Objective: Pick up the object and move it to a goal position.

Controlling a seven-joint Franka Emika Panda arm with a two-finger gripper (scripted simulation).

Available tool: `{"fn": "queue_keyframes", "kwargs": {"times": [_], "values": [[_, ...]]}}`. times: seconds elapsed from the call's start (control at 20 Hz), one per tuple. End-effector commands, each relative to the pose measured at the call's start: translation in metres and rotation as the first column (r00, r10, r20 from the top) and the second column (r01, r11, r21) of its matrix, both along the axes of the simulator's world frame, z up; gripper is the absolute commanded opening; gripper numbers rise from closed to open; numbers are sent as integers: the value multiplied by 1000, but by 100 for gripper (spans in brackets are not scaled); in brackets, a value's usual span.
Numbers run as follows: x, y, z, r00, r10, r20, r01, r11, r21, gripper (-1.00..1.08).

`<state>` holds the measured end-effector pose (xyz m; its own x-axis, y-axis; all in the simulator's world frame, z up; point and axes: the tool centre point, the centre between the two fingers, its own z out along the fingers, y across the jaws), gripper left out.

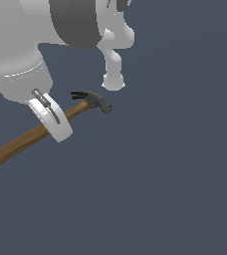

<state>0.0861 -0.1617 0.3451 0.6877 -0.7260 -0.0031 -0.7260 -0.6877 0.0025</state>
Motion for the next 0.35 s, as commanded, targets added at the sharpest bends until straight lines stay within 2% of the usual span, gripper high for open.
{"fn": "queue_keyframes", "kwargs": {"times": [0.0,0.3], "values": [[2,-2,5,1000,0,4,0,1000,-1,-100],[4,-4,8,1000,0,4,0,1000,-1,-100]]}}
